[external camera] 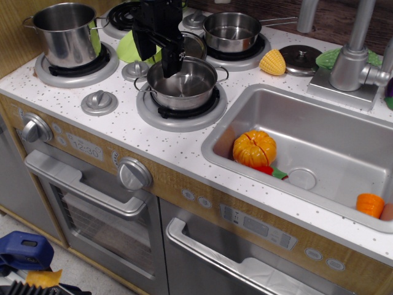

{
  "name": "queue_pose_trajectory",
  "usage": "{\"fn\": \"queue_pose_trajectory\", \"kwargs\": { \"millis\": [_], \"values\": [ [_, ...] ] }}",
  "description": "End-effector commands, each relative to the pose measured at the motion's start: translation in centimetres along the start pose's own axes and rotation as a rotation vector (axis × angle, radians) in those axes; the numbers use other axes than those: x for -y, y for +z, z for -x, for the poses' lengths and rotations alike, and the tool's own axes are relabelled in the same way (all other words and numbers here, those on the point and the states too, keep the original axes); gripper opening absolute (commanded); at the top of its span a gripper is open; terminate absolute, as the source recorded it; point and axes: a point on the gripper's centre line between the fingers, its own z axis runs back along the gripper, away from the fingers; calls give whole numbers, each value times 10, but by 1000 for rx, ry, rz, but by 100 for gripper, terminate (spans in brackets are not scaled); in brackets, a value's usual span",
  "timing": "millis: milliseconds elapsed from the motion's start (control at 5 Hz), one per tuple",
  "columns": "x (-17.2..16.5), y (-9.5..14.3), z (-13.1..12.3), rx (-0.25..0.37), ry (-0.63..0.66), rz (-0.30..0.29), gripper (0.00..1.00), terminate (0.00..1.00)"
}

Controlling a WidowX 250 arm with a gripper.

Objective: Pick up pan from stove

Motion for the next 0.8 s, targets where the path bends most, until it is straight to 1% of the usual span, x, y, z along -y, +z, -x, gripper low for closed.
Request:
{"fn": "queue_pose_trajectory", "kwargs": {
  "millis": [0, 200, 400, 600],
  "values": [
    [0, 0, 0, 0, 0, 0, 100, 0],
    [-2, -4, -3, 19, -10, -1, 100, 0],
    [-6, -8, -4, 17, -14, 19, 100, 0],
    [-6, -10, -5, 18, -3, 23, 0, 0]
  ]
}}
